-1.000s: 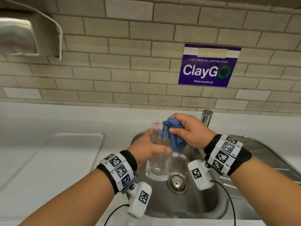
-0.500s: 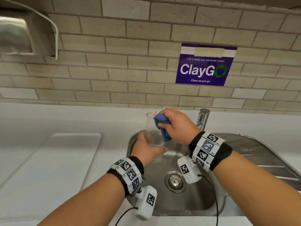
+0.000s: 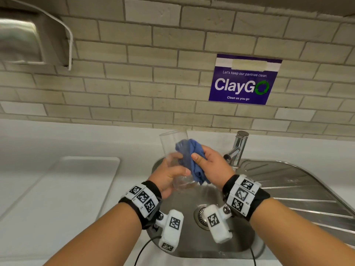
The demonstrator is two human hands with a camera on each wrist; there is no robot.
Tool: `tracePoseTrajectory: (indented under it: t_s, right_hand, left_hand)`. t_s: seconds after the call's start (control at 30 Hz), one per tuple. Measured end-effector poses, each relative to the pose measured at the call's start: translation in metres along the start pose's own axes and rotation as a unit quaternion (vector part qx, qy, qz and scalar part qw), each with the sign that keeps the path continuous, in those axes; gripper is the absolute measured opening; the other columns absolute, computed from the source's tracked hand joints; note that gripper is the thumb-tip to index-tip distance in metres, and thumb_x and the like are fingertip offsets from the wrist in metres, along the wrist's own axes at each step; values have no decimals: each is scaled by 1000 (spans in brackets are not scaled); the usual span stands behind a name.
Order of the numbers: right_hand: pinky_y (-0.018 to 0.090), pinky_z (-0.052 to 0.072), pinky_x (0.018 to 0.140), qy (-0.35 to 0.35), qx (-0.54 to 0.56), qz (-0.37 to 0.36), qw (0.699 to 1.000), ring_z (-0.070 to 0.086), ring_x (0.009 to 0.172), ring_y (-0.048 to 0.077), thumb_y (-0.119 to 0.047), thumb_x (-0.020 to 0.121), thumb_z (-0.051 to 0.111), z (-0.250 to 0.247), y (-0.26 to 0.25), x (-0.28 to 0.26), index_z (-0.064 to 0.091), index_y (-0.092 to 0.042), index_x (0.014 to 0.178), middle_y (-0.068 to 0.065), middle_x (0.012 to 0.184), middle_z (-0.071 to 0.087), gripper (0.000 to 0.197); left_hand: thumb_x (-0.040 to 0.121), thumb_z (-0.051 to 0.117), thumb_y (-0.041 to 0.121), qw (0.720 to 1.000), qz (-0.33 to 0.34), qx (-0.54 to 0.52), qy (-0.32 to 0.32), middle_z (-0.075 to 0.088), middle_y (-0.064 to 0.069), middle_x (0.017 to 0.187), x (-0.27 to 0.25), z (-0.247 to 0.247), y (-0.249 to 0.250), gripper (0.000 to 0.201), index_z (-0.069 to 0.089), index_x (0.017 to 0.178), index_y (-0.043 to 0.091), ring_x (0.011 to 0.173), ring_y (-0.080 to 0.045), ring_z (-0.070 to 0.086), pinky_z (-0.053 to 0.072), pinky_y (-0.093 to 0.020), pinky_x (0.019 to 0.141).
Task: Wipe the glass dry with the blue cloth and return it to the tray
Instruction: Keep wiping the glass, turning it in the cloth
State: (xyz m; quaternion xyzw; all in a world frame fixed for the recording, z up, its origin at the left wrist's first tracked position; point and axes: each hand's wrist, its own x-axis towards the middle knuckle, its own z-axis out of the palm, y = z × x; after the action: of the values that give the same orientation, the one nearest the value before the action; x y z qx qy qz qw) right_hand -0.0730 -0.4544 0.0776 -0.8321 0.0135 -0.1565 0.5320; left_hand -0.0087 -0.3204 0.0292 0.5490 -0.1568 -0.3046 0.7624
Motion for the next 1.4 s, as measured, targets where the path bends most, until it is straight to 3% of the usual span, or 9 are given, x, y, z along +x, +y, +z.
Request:
tracePoseTrajectory:
  t_s: [0.1, 0.3, 0.43, 0.63, 0.8, 1.0, 1.13, 1.23, 1.4]
  right_hand:
    - [10, 50, 72, -15, -7, 2, 1000, 63, 83, 5, -14, 93, 46, 3, 5, -8, 57, -27, 98, -4, 91, 67, 18]
    - [26, 44, 89, -17, -90, -13, 996, 58, 104, 17, -18, 92, 48, 2, 6, -10, 51, -20, 121, 4, 113, 64, 29]
    - [25, 39, 95, -43, -198, -51, 978, 52, 115, 18, -20, 92, 46, 12, 4, -14, 35, -21, 135, 8, 129, 55, 44]
    - [4, 19, 99, -54, -293, -67, 952, 32, 133, 12, -15, 94, 43, 17, -5, -20, 8, -16, 144, 5, 154, 18, 61]
    - [30, 1, 116, -130, -456, -120, 872, -5, 143, 29, -3, 90, 43, 27, -2, -19, -1, -9, 143, 15, 154, -11, 69]
    - [48, 5, 112, -115, -416, -208, 878, 10, 139, 39, -14, 87, 52, 19, 1, -24, 24, -3, 139, 22, 151, 14, 60]
    - [58, 27, 99, -122, -450, -228, 855, 36, 126, 49, -10, 74, 58, 26, 11, -30, 38, 3, 131, 31, 139, 36, 62]
    - [57, 46, 87, -102, -468, -259, 839, 49, 117, 47, -5, 62, 72, 27, 15, -32, 43, 2, 126, 31, 130, 49, 71]
    - [48, 38, 102, -121, -504, -298, 802, 38, 129, 38, -4, 65, 72, 29, 25, -41, 35, -6, 131, 20, 140, 42, 76]
  left_hand:
    - [47, 78, 1, 1000, 7, -21, 6, 59, -17, 120, 1, -3, 0, 79, 48, 118, 18, 101, -34, 63, 55, -44, 81]
    - [80, 80, 35, 996, 7, 45, 72, 59, -14, 131, 2, -1, -1, 59, 43, 124, 21, 111, -31, 64, 54, -55, 94]
    - [54, 79, 73, 998, -11, -5, 63, 64, -19, 131, 2, -3, 3, 106, 44, 139, 20, 117, -37, 65, 51, -65, 95]
    - [59, 48, 86, 997, -44, -34, 62, 68, -16, 127, 4, -6, 3, 95, 50, 133, 28, 114, -35, 67, 49, -62, 98]
    - [64, 42, 86, 998, -38, -35, 33, 72, -13, 123, 1, -6, -2, 93, 64, 129, 24, 114, -32, 68, 51, -52, 102]
    - [55, 78, 73, 999, -6, -36, -19, 70, -15, 124, -2, -10, -3, 89, 67, 126, 20, 113, -33, 67, 50, -52, 100]
    - [75, 70, 56, 998, 4, -67, -15, 67, -19, 117, -4, -12, -1, 55, 73, 113, 16, 104, -30, 64, 55, -41, 85]
    - [73, 74, 59, 995, -2, -102, -7, 65, -22, 128, -6, -10, -3, 65, 70, 122, 16, 113, -33, 63, 48, -50, 102]
    - [77, 64, 56, 983, -14, -182, -23, 64, -16, 126, -6, -12, 12, 64, 65, 130, 19, 110, -29, 64, 53, -39, 96]
